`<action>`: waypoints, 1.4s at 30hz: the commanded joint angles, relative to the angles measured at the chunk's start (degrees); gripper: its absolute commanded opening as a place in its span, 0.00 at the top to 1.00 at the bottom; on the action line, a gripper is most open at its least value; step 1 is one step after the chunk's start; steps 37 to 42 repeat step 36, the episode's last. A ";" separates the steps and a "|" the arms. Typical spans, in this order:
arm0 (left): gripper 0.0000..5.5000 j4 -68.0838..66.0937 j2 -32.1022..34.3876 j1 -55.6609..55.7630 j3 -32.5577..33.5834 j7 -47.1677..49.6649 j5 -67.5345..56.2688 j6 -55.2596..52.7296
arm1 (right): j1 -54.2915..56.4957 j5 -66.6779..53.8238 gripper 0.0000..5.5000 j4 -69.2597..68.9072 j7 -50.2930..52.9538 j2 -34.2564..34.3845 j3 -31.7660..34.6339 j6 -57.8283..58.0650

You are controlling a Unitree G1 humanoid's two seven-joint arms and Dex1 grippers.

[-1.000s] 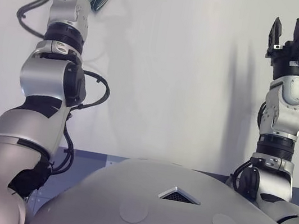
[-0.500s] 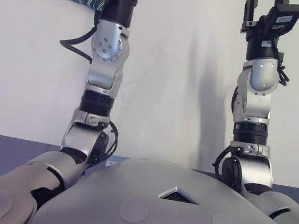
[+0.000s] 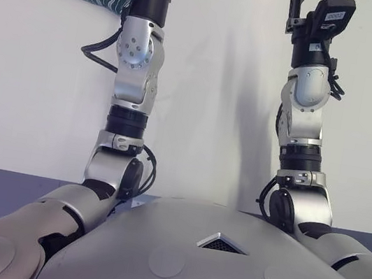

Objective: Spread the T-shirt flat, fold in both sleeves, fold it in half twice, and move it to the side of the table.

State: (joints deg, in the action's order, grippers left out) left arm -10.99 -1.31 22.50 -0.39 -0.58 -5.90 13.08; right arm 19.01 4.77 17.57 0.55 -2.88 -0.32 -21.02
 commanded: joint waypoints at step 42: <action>0.24 0.46 -1.20 1.69 -0.88 -0.68 4.41 -3.21 | -4.52 1.29 0.55 -7.10 4.96 3.69 -0.28 3.42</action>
